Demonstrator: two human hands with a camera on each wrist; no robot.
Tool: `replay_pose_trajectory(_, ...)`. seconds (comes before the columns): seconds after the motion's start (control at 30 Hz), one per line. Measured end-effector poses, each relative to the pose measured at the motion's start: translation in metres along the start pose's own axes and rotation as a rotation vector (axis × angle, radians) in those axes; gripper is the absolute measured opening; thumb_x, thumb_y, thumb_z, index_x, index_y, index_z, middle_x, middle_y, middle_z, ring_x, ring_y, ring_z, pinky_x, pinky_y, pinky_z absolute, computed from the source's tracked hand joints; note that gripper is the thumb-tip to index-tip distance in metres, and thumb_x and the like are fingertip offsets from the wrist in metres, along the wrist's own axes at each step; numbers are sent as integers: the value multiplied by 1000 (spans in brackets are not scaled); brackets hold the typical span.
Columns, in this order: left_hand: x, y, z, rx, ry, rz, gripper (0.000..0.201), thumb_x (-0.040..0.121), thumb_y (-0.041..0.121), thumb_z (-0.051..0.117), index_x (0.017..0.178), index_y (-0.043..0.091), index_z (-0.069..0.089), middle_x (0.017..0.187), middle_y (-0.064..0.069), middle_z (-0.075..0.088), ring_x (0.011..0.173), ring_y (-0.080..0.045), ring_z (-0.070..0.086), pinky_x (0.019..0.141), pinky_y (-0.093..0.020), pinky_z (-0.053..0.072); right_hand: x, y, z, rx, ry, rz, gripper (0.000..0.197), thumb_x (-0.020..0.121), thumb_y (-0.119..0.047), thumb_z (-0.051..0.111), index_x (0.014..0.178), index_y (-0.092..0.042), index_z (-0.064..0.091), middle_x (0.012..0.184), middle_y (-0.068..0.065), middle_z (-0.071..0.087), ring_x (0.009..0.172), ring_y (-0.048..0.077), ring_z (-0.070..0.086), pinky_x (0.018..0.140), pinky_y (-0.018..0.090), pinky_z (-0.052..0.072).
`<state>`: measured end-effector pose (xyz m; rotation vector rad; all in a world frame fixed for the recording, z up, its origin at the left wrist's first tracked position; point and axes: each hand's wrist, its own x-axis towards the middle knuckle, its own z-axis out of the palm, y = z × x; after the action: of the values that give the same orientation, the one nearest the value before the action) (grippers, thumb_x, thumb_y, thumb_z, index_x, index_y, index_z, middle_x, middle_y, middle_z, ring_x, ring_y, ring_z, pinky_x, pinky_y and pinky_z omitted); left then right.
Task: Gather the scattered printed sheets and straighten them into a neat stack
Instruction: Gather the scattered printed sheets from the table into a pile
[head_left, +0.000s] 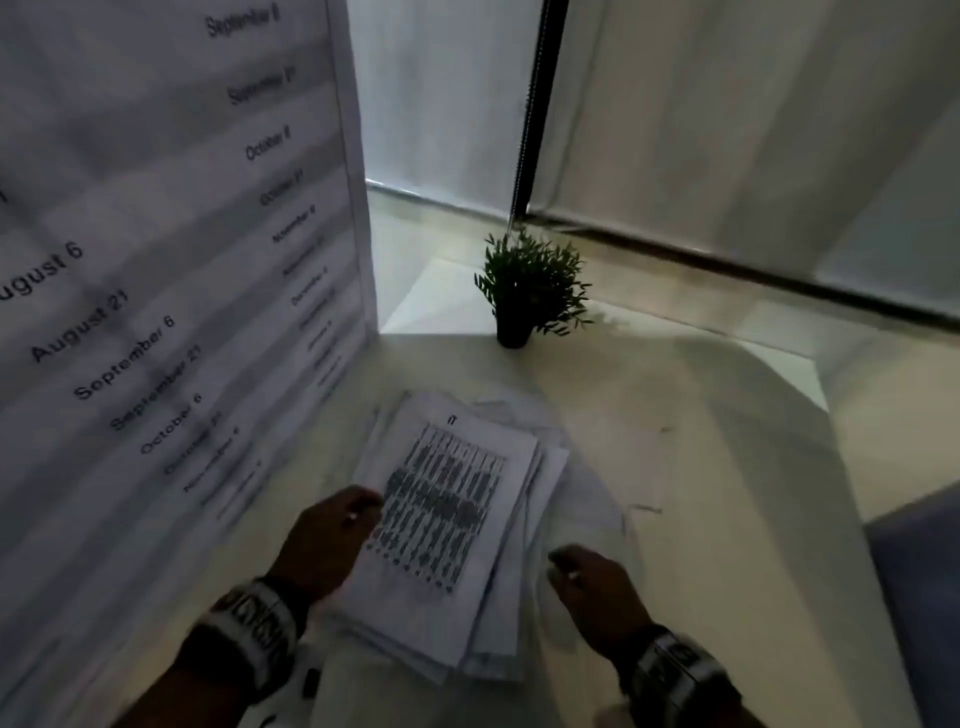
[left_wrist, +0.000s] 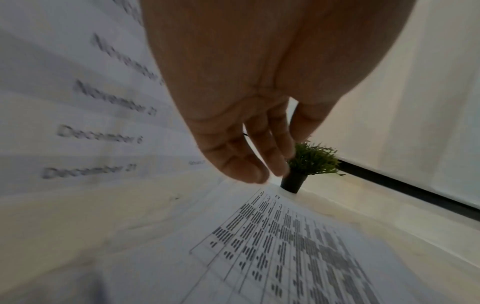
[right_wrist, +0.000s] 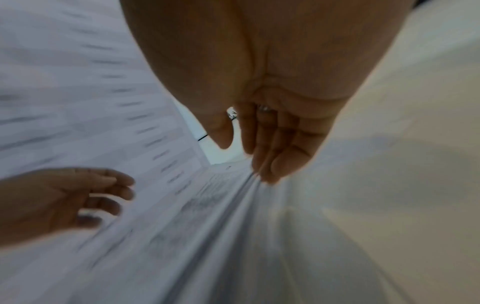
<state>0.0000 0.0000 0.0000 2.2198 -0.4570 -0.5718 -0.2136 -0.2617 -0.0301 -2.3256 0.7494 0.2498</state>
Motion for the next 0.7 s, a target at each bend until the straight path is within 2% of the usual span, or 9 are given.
replay_pose_trajectory(0.07, 33, -6, 8, 20, 89, -39, 29, 97, 20, 52, 125, 15, 58, 121, -5, 63, 100, -18, 60, 82, -19, 47, 41, -40, 20, 125, 91, 77, 42, 95, -34, 55, 131, -13, 54, 130, 8, 60, 113, 22, 59, 100, 30, 45)
replay_pose_trajectory(0.13, 62, -12, 17, 33, 58, -118, 45, 97, 22, 51, 140, 12, 45, 142, -10, 49, 124, -25, 51, 104, -32, 41, 68, -64, 34, 122, 76, 134, 47, 94, -32, 55, 135, -10, 49, 137, 9, 53, 123, 24, 51, 106, 31, 39)
replay_pose_trajectory(0.2, 78, -25, 27, 67, 10, -207, 59, 96, 27, 51, 148, 9, 31, 153, -12, 36, 137, -28, 38, 115, -37, 31, 77, -72, 46, 75, 50, 211, 51, 94, -34, 54, 137, -9, 43, 141, 11, 47, 129, 25, 44, 109, 32, 34)
replay_pose_trajectory(0.27, 87, -36, 34, 119, 0, -271, 67, 95, 31, 50, 151, 8, 22, 156, -13, 29, 141, -31, 32, 118, -41, 26, 84, -73, 55, 98, 82, 283, 56, 93, -35, 56, 139, -9, 38, 143, 12, 42, 131, 28, 41, 110, 33, 33)
replay_pose_trajectory(0.33, 93, -39, 38, 121, 7, -315, 71, 93, 32, 50, 152, 9, 17, 157, -13, 25, 141, -34, 30, 118, -43, 25, 89, -75, 62, 183, 126, 320, 60, 91, -36, 58, 140, -10, 38, 140, 13, 45, 127, 28, 45, 107, 33, 37)
replay_pose_trajectory(0.4, 96, -38, 43, 76, -25, -327, 70, 94, 30, 47, 152, 10, 15, 158, -13, 19, 139, -33, 31, 117, -39, 25, 95, -76, 66, 301, 156, 328, 62, 88, -39, 61, 140, -11, 40, 136, 11, 52, 120, 26, 52, 102, 31, 43)
replay_pose_trajectory(0.5, 96, -36, 46, 53, -60, -311, 59, 97, 23, 47, 149, 9, 24, 153, -14, 19, 132, -30, 40, 111, -31, 30, 105, -85, 67, 392, 221, 413, 62, 86, -28, 67, 139, -11, 39, 129, 13, 58, 113, 29, 59, 95, 33, 47)
replay_pose_trajectory(0.6, 98, -38, 43, 60, -67, -300, 57, 96, 23, 50, 147, 10, 29, 151, -15, 24, 131, -29, 42, 111, -31, 32, 109, -85, 61, 461, 234, 458, 60, 84, -23, 70, 136, -10, 44, 125, 13, 61, 105, 28, 61, 89, 31, 49)
replay_pose_trajectory(0.7, 98, -44, 36, 45, -59, -262, 54, 96, 24, 52, 145, 11, 35, 147, -16, 32, 130, -29, 44, 111, -32, 32, 109, -81, 57, 409, 237, 410, 38, 85, -21, 68, 120, -10, 58, 113, 11, 66, 87, 19, 58, 79, 24, 47)
